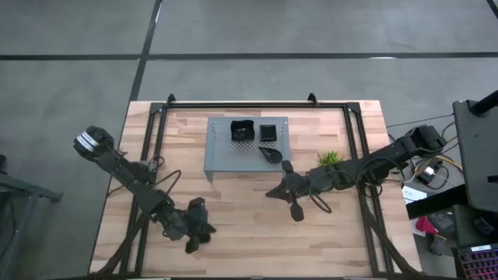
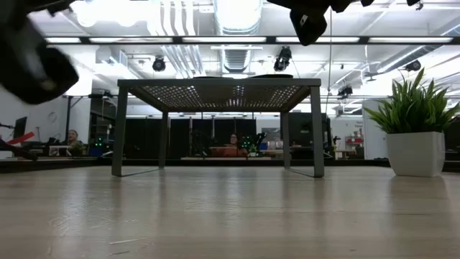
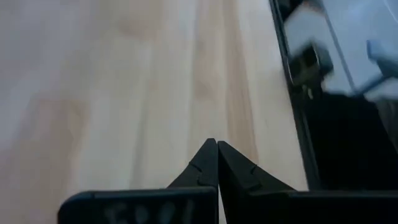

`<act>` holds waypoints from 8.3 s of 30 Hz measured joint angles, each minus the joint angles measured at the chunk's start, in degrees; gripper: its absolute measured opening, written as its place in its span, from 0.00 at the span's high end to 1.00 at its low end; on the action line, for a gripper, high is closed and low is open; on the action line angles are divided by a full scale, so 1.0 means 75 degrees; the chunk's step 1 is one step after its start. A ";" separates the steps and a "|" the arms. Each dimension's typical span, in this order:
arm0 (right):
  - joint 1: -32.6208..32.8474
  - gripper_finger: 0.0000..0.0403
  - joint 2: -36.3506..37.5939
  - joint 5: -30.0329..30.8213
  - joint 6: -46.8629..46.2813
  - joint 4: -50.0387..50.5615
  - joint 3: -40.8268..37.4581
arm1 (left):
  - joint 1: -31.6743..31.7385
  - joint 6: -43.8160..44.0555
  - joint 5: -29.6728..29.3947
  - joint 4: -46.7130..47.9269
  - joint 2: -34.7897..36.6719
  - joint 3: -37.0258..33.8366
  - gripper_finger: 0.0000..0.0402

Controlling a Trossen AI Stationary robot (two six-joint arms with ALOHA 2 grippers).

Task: Pick & Place Mini shaped plates
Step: Stack the drop-shaped plate on top of the drop-shaped plate on the shelf

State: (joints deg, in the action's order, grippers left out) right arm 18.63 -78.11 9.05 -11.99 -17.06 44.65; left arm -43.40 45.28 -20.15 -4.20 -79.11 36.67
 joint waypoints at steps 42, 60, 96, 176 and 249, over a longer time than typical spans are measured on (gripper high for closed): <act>-0.0001 0.98 0.0000 0.0013 -0.0004 -0.0058 -0.0025 | -0.0095 0.0173 0.1145 0.1982 -0.0899 -0.0071 0.71; -0.0003 0.98 0.0000 0.0203 -0.0004 -0.0052 -0.0027 | -0.0093 0.0453 0.1030 0.1963 -0.0898 -0.0068 0.93; -0.0020 0.92 -0.0951 0.1431 -0.0715 -0.2720 -0.0317 | 0.0774 -0.4035 -0.7932 -0.3336 0.0411 -0.0033 1.00; -0.0164 0.95 -0.3739 0.2697 -0.0493 -0.3973 0.1877 | 0.0656 -0.9802 -0.8009 -0.3385 -0.0583 0.1456 0.99; -0.0455 0.98 -0.1152 -0.0931 -0.0573 0.2461 0.4431 | 0.0620 -0.8122 -0.7173 -0.2844 -0.0562 0.1447 0.61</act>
State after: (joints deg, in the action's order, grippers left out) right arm 15.22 -86.74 2.07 -16.28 1.40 77.88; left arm -38.75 -15.63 -73.94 -25.53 -83.33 47.53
